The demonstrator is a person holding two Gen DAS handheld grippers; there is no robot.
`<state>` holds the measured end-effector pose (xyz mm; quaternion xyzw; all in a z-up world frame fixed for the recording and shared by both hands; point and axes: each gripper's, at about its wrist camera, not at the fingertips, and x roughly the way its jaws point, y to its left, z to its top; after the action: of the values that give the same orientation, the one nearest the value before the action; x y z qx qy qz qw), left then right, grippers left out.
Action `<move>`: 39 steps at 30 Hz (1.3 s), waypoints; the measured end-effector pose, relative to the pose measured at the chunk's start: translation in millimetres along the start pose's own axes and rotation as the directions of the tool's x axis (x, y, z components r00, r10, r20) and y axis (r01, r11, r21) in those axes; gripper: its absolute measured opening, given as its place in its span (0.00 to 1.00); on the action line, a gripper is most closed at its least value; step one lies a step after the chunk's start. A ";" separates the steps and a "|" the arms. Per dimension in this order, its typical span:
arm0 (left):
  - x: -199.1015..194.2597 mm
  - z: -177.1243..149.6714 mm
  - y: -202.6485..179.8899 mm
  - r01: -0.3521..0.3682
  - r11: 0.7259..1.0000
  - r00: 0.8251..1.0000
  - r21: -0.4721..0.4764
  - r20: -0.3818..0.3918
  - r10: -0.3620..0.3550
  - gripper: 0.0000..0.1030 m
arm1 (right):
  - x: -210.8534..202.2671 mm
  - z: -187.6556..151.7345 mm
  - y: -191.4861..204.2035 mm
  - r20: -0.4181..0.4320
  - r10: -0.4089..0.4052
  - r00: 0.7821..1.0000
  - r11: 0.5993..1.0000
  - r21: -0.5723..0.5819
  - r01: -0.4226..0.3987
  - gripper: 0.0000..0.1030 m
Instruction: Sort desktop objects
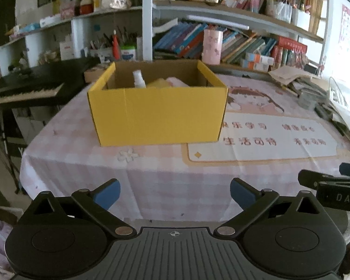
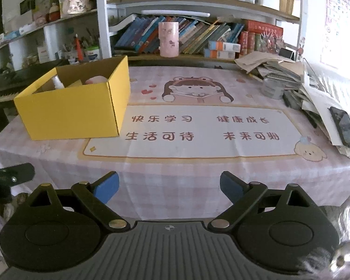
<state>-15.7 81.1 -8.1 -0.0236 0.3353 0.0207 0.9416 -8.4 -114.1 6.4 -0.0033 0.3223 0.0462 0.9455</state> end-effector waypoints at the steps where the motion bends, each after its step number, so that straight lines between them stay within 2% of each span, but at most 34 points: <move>1: 1.2 -0.4 -0.4 -0.003 1.000 1.000 0.002 -0.008 0.003 0.99 | 0.5 0.5 0.4 0.000 0.005 1.000 1.000 -0.003 -0.005 0.92; 13: 7.5 -2.4 6.3 -0.036 0.999 0.998 -0.025 -0.055 0.034 1.00 | 2.3 0.3 6.7 -0.015 0.034 0.999 0.999 -0.025 -0.034 0.94; 39: 8.7 -2.4 -0.7 0.001 1.000 0.998 -0.015 -0.066 -0.002 1.00 | 2.6 -4.2 2.2 -0.037 0.033 0.999 0.999 -0.005 -0.033 0.95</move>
<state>-10.5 80.5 -15.4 -0.0317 0.3660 0.0219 0.9298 -9.2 -111.8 1.5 -0.0017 0.3397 0.0626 0.9384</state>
